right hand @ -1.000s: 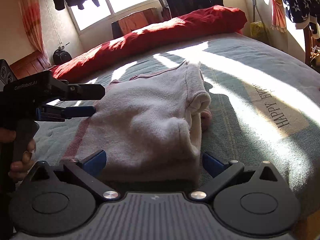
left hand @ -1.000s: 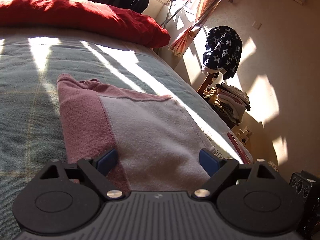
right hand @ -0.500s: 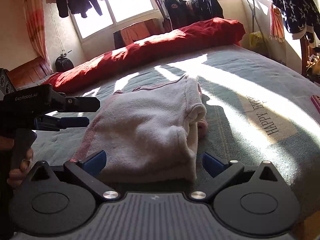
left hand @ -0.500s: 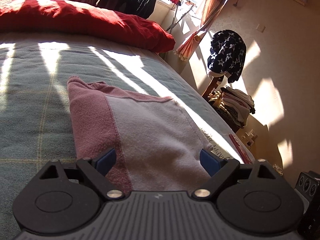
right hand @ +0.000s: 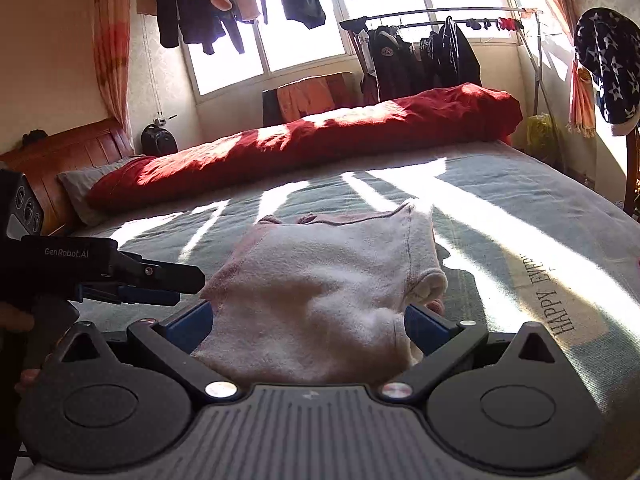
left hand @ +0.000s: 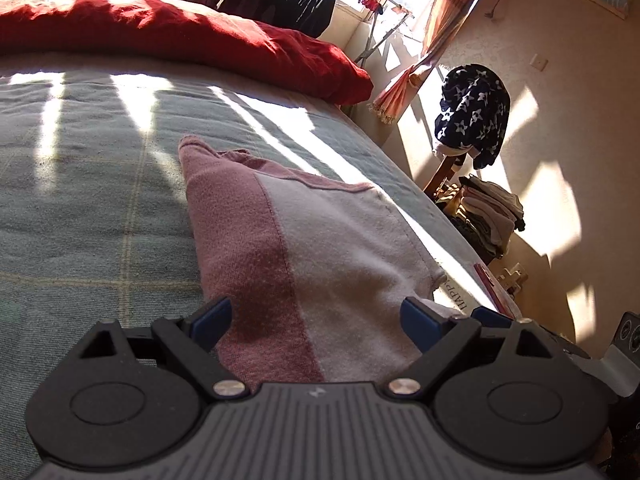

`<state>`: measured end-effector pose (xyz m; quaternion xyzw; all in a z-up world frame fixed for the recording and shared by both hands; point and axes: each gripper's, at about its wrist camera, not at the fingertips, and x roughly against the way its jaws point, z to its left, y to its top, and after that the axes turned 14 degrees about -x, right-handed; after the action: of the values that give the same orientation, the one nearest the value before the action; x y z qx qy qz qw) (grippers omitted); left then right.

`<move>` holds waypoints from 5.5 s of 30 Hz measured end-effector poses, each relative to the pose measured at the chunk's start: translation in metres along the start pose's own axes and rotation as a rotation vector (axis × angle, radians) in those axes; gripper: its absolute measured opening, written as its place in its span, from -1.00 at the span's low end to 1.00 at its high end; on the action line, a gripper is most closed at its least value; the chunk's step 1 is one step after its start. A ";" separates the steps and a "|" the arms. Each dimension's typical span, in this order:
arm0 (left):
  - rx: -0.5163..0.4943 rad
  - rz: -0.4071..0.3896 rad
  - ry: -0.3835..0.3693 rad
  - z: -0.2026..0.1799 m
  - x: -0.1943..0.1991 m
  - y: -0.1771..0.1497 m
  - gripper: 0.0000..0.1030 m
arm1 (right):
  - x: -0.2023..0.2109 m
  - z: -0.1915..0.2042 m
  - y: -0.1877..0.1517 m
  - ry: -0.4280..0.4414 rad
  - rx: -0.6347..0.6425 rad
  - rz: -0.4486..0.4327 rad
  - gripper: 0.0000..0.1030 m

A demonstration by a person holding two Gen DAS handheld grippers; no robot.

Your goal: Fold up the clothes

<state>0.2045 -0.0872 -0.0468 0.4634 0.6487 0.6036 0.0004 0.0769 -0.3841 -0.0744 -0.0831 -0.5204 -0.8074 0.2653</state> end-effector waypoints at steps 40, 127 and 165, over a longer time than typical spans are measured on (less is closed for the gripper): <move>-0.873 0.148 0.327 -0.103 -0.015 -0.051 0.76 | 0.034 -0.039 -0.015 -0.056 -0.215 0.021 1.00; -0.094 0.029 0.194 0.024 0.008 0.025 0.84 | -0.103 -0.025 0.039 -0.017 -0.018 0.109 1.00; -0.052 -0.075 -0.071 0.032 -0.012 0.081 0.84 | -0.044 -0.037 0.061 0.014 -0.157 0.059 1.00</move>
<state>0.2775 -0.0822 0.0016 0.4600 0.6491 0.6031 0.0581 0.1509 -0.4209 -0.0604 -0.1133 -0.4510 -0.8382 0.2851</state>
